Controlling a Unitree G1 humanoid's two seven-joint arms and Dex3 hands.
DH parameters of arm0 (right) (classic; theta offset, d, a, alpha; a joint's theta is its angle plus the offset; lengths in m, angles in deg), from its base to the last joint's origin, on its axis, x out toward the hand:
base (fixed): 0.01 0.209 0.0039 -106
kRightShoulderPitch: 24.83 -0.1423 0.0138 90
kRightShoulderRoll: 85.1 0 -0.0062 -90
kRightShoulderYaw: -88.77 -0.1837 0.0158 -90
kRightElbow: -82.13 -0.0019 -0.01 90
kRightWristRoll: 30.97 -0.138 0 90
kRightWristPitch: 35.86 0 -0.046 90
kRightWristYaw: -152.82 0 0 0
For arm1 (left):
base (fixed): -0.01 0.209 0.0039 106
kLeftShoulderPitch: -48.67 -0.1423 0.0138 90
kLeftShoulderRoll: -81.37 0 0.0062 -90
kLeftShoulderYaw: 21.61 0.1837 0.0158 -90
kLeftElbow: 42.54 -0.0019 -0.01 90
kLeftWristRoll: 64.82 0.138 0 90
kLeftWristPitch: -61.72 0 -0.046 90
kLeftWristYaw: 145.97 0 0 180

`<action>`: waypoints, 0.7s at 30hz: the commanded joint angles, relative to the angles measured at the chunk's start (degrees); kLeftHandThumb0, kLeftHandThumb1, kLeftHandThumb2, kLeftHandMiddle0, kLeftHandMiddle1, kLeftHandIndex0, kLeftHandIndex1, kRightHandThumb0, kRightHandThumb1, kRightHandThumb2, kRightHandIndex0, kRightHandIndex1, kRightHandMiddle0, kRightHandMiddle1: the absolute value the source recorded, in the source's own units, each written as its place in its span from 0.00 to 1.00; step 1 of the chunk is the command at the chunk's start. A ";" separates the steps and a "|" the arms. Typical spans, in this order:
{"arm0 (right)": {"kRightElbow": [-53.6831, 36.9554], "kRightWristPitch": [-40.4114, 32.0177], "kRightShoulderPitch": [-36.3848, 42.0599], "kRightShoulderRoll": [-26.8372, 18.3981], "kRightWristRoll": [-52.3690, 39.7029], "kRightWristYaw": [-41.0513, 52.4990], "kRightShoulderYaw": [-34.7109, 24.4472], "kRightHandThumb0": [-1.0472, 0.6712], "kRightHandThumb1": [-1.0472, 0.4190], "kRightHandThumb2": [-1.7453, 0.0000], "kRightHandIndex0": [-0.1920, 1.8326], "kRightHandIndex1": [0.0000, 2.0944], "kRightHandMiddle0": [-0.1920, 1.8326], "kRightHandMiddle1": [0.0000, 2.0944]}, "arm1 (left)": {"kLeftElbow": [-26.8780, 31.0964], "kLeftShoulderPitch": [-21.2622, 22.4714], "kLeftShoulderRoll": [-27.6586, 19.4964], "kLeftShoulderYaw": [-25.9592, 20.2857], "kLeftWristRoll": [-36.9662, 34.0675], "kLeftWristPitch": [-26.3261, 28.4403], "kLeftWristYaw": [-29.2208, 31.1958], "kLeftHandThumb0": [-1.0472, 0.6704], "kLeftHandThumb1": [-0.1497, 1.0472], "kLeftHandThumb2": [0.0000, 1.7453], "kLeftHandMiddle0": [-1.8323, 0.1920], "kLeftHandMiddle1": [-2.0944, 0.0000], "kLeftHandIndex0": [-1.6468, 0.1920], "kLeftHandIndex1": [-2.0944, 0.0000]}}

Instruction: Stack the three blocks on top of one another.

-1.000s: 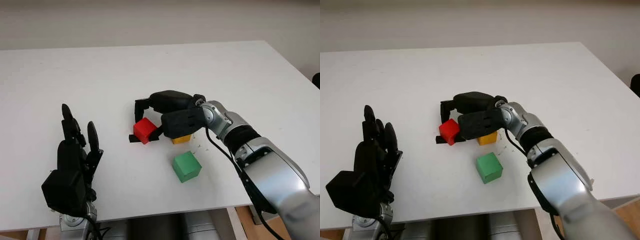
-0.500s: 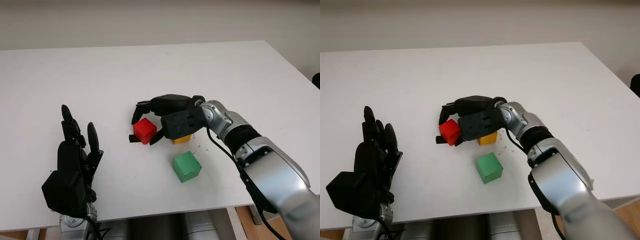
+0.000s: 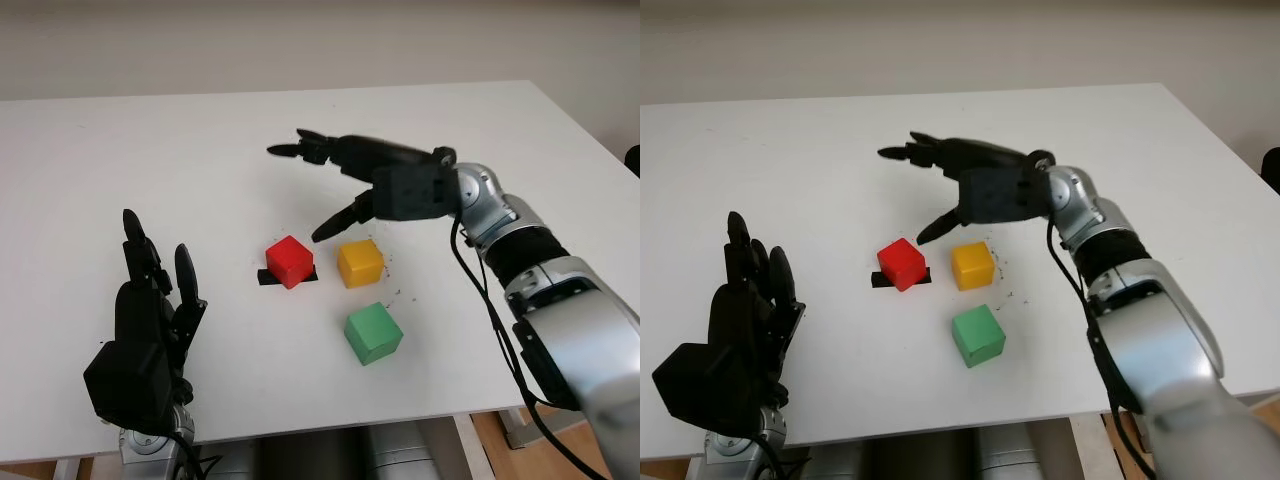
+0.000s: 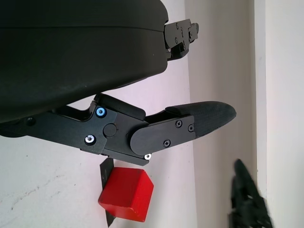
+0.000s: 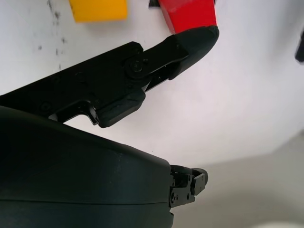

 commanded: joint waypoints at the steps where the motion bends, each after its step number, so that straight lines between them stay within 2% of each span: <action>1: -2.70 -1.12 -0.10 -2.34 -0.71 0.13 -1.37 0.12 0.10 0.97 0.04 0.03 0.15 0.10 | 0.80 0.36 0.01 0.18 -0.01 0.03 0.02 0.20 1.00 0.37 1.00 0.98 1.00 0.98; 5: -4.15 0.16 1.21 -5.50 0.30 -0.61 -1.73 0.15 0.13 0.98 0.07 0.04 0.22 0.13 | 0.44 0.67 -0.32 -0.09 0.14 -0.33 -0.04 0.20 1.00 0.36 1.00 0.98 1.00 0.98; 13: -12.18 0.11 7.31 -10.14 2.47 1.08 -1.02 0.21 0.15 0.97 0.06 0.03 0.23 0.13 | 0.78 1.76 -0.68 -0.69 -0.35 0.31 0.21 0.20 1.00 0.36 0.99 0.97 1.00 0.98; 21: -17.47 0.70 12.37 -12.34 8.66 -3.08 0.35 0.20 0.14 0.97 0.07 0.03 0.26 0.12 | 1.50 2.16 -1.32 -0.95 -0.50 1.78 0.77 0.20 1.00 0.36 0.99 0.97 0.99 0.97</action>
